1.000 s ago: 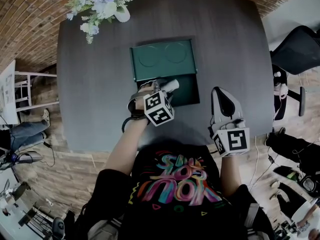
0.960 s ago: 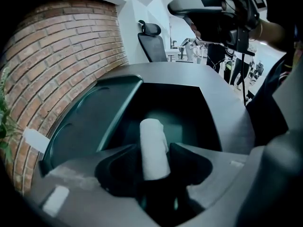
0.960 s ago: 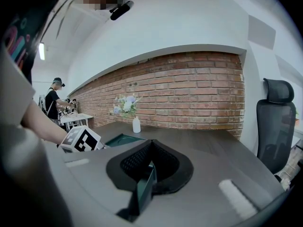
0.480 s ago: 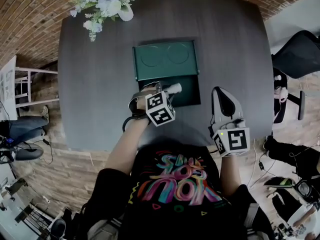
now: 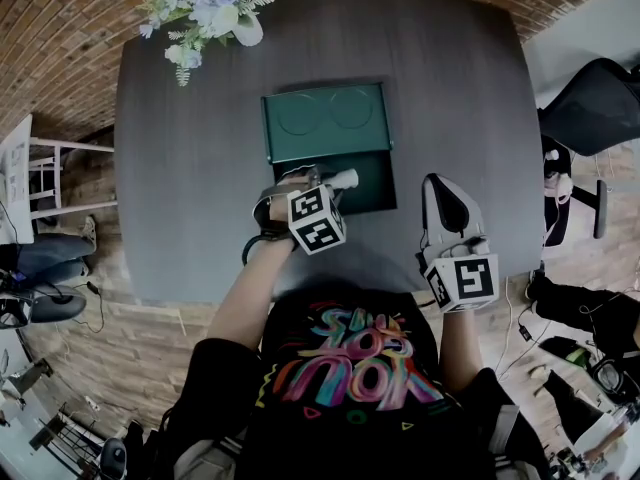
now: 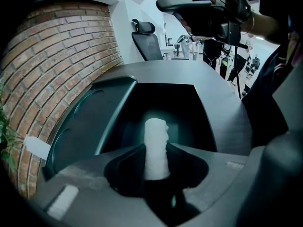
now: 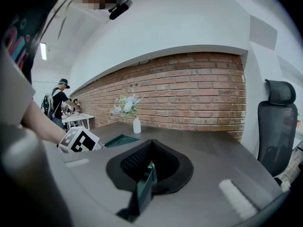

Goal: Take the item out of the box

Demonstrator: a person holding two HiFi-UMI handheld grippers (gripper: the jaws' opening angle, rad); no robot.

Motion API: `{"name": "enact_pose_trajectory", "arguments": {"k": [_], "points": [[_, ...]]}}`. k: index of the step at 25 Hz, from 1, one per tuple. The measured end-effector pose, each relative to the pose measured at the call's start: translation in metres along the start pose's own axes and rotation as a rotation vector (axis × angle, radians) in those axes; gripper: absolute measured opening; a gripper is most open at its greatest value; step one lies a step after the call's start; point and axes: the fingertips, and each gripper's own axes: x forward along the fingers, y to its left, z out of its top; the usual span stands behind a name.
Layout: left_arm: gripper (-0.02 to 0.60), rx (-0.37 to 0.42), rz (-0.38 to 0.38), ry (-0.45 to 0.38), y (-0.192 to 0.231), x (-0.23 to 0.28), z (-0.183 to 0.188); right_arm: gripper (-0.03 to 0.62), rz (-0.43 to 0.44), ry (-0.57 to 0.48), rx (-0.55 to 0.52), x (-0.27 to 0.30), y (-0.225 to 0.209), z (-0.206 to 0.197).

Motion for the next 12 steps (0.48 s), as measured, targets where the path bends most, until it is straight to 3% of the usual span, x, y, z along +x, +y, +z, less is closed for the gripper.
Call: {"name": "enact_pose_trajectory", "arguments": {"k": [12], "points": [[0.137,-0.006,0.037,-0.008,0.010,-0.021,-0.002,0.002,-0.006,-0.020,-0.003,-0.003,-0.004,0.009]]}}
